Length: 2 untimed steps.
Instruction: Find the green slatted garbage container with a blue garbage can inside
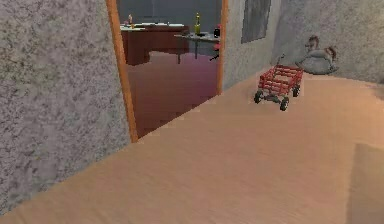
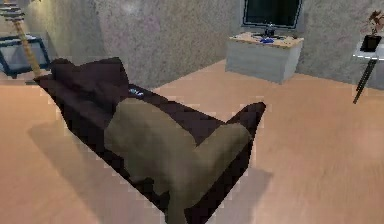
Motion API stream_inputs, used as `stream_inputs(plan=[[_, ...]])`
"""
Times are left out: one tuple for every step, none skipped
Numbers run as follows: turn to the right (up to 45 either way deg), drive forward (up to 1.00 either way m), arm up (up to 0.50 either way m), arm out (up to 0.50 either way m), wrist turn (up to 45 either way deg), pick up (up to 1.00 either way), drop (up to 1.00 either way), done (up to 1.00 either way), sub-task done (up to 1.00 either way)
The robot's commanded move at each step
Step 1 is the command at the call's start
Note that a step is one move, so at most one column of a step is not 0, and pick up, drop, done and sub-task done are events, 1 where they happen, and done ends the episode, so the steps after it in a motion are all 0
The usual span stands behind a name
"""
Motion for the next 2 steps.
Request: stream_inputs(plan=[[0.0, 1.00, 0.00, 0.00, 0.0, 0.00, 0.00, 0.00, 0.00], [0.0, 0.90, 0.00, 0.00, 0.0, 0.00, 0.00, 0.00, 0.00]])
